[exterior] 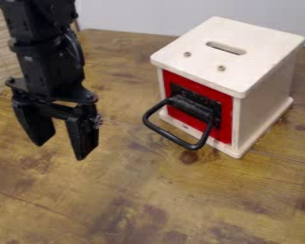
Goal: Open the drawer
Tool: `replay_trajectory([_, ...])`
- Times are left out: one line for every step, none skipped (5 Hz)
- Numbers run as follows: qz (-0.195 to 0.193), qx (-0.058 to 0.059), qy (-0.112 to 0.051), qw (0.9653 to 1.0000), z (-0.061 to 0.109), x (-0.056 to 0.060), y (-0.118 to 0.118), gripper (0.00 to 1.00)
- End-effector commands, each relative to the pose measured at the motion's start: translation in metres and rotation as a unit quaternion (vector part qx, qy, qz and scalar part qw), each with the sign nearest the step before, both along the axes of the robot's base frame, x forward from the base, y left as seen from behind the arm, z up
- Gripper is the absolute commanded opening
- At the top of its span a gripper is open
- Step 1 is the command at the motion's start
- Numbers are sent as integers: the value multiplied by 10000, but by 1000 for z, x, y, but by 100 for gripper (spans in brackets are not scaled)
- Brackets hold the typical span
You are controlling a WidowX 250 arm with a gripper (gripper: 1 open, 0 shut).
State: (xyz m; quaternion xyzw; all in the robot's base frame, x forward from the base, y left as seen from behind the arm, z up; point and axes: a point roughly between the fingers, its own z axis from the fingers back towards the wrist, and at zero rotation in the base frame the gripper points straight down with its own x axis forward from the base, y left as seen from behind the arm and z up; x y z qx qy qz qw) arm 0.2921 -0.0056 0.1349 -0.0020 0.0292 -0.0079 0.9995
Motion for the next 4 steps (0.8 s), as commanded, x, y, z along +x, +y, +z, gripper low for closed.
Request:
replay_trajectory([403, -88, 0, 9991, 1, 10, -9, 100])
replay_trajectory([1022, -252, -76, 9944, 2, 27, -22, 100])
replay_trajectory([1607, -401, -187, 9860, -4, 56, -36, 100])
replay_trajectory([2286, -541, -337, 9714, -7, 85, -43, 100])
